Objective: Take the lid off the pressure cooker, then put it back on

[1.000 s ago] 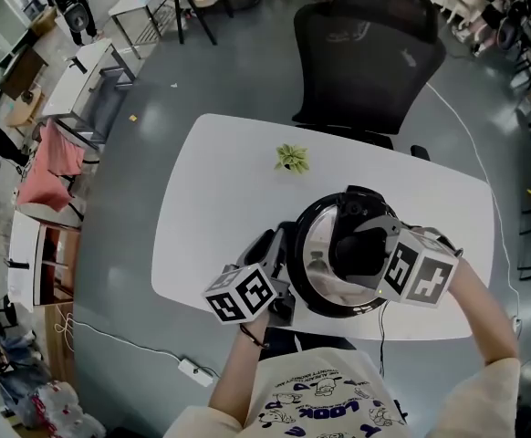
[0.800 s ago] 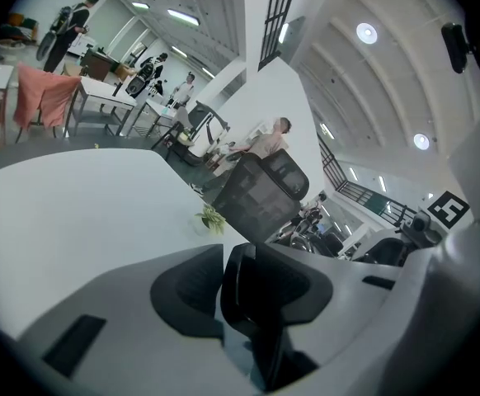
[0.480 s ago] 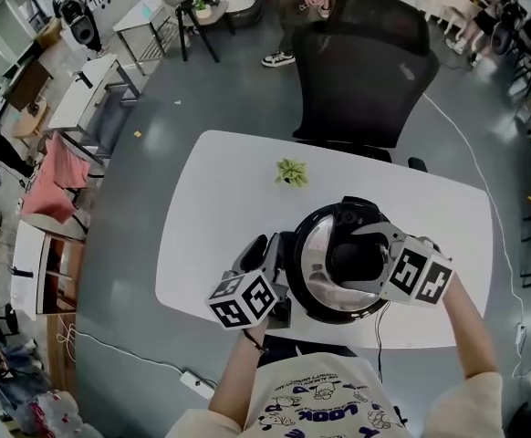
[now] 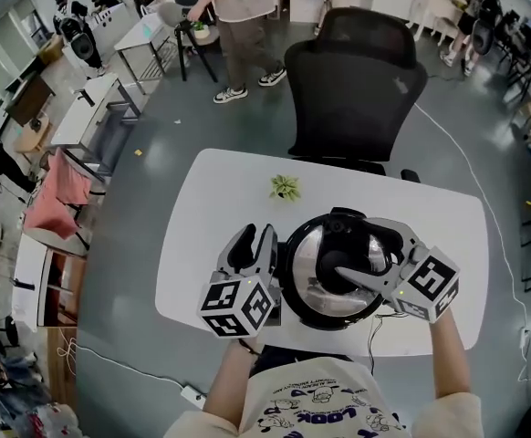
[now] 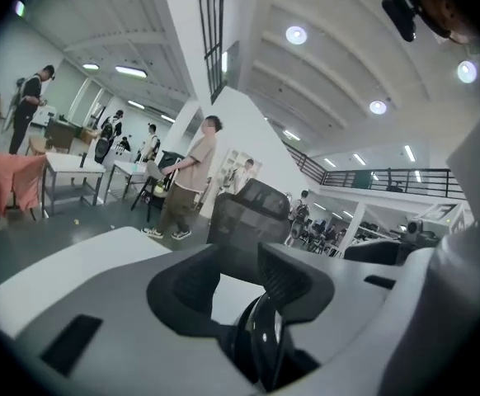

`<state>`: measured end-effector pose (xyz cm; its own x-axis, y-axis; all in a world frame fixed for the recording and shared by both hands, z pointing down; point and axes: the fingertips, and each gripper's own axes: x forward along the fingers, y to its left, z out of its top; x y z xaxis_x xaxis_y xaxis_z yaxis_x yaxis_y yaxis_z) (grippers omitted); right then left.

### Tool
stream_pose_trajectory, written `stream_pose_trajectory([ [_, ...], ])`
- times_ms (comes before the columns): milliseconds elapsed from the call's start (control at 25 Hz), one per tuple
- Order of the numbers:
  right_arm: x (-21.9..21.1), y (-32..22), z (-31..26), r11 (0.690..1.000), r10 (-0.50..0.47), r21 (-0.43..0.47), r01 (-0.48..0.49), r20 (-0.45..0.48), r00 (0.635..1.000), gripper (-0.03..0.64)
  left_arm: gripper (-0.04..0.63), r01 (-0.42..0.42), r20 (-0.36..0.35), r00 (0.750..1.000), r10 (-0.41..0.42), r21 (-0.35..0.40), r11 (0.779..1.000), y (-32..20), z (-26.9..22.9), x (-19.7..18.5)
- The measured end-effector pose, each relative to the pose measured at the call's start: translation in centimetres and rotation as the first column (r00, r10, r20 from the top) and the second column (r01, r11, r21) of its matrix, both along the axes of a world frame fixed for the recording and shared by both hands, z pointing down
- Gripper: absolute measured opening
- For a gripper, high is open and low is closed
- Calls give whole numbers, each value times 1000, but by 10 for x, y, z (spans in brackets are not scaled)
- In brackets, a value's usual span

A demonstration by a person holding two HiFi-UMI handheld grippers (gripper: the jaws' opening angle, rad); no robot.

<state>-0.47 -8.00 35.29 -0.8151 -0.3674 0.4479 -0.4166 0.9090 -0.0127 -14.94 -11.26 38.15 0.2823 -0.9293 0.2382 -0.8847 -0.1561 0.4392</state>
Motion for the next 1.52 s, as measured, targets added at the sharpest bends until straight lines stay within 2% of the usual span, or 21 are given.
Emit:
stream_pose_trajectory([
  [120,9,-12,-25,985,137,91,-145,95,986,327,150,-15,50,999,11,79,997,-2,-30,8],
  [240,20,-21,-47,946,255,159,-283,173,951,278,141,-38,92,995,24,150,988,-3,-57,18],
  [320,28,-26,-60,910,328,186,-370,224,918,227,124,-51,119,993,29,191,980,-2,-73,25],
  [520,49,-30,-91,796,476,231,-560,332,814,120,81,-62,143,989,23,272,960,3,-105,33],
  [640,54,-27,-103,753,509,251,-609,364,780,87,53,-54,171,985,0,311,949,7,-119,34],
  [840,60,-18,-111,708,544,273,-652,379,749,63,23,-43,196,980,-28,347,937,15,-132,35],
  [1000,68,-11,-114,672,579,255,-695,404,708,52,15,-41,212,977,-39,359,932,22,-137,37],
  [1280,80,-2,-106,652,624,205,-730,403,670,15,15,-54,239,971,-34,353,934,31,-134,46],
  [1520,92,-3,-103,635,647,175,-753,411,642,11,15,-63,240,970,-24,348,935,29,-132,58],
])
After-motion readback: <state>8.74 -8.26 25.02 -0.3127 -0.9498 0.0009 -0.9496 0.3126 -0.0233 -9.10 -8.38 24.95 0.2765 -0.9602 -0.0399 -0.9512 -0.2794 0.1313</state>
